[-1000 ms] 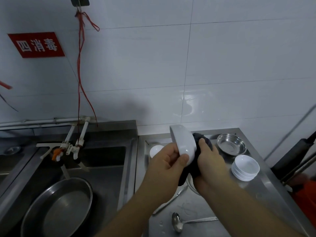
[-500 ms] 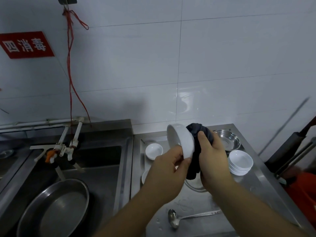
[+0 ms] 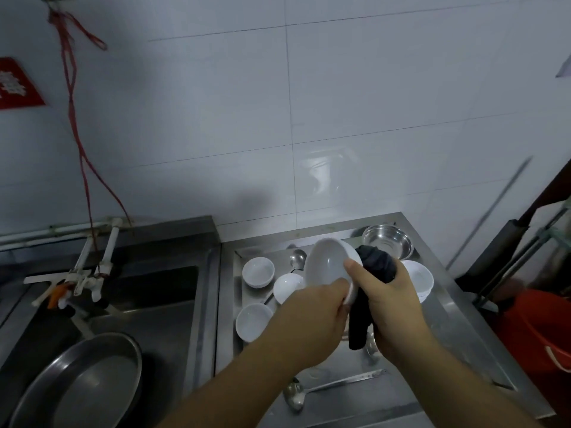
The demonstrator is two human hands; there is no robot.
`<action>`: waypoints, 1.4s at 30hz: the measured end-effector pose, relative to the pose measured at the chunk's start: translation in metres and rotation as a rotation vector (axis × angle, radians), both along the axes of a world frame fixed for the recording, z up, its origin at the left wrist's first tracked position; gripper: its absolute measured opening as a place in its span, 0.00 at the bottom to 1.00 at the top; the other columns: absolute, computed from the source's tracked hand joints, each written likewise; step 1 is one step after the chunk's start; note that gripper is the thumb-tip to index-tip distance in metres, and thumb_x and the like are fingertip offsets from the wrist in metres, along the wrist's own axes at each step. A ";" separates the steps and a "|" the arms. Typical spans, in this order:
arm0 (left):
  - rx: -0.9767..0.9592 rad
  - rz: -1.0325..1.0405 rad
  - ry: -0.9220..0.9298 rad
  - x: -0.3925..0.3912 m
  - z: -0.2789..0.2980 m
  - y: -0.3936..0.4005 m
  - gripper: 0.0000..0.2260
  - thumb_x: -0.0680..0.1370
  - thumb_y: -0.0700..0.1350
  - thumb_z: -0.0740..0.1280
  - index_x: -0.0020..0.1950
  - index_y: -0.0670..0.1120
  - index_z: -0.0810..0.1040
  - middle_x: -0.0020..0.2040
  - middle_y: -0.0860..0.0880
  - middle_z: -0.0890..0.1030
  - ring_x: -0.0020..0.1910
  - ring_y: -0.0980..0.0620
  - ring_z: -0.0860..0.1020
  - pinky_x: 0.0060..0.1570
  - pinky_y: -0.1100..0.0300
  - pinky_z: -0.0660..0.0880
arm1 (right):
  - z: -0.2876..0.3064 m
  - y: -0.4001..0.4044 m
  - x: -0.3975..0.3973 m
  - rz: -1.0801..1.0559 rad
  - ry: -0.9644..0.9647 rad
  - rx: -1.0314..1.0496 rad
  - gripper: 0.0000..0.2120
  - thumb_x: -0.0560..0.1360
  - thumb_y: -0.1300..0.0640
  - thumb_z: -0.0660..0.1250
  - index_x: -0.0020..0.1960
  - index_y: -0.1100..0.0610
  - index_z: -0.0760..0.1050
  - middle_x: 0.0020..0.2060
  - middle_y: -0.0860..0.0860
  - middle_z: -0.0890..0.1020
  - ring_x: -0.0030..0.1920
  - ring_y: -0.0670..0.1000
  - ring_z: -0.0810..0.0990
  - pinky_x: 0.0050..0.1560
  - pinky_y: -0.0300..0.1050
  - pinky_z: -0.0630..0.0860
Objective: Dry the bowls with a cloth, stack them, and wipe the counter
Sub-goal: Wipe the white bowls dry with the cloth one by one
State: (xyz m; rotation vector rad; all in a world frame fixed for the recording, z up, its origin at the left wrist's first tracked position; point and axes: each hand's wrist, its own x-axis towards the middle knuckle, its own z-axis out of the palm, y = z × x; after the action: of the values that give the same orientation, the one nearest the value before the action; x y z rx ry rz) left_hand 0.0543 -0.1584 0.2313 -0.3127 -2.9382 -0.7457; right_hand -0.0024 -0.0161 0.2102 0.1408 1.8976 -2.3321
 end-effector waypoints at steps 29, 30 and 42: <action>1.153 0.663 -0.707 -0.162 -0.131 0.192 0.09 0.84 0.45 0.67 0.60 0.51 0.85 0.54 0.46 0.88 0.50 0.46 0.88 0.44 0.54 0.85 | -0.130 0.259 -0.134 -0.120 -0.509 -0.088 0.06 0.77 0.61 0.76 0.50 0.51 0.86 0.47 0.59 0.88 0.49 0.63 0.88 0.48 0.66 0.85; 1.149 0.681 -0.733 -0.163 -0.139 0.197 0.08 0.84 0.44 0.67 0.60 0.51 0.85 0.54 0.46 0.88 0.50 0.46 0.88 0.44 0.54 0.85 | -0.137 0.267 -0.136 -0.121 -0.516 -0.043 0.08 0.76 0.63 0.76 0.50 0.50 0.86 0.46 0.58 0.88 0.47 0.61 0.89 0.45 0.63 0.86; 1.103 0.764 -0.972 -0.183 -0.244 0.237 0.10 0.85 0.43 0.67 0.66 0.44 0.79 0.60 0.43 0.84 0.56 0.43 0.85 0.53 0.50 0.86 | -0.234 0.298 -0.152 -0.165 -0.557 0.488 0.22 0.67 0.60 0.78 0.54 0.42 0.76 0.46 0.47 0.85 0.46 0.53 0.85 0.48 0.61 0.84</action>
State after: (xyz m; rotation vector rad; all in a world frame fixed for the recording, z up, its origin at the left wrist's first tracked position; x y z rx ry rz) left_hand -0.1282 0.0783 -0.0125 1.4581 -2.2105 -2.5105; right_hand -0.1543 0.2818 -0.0239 0.9147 2.1355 -1.6038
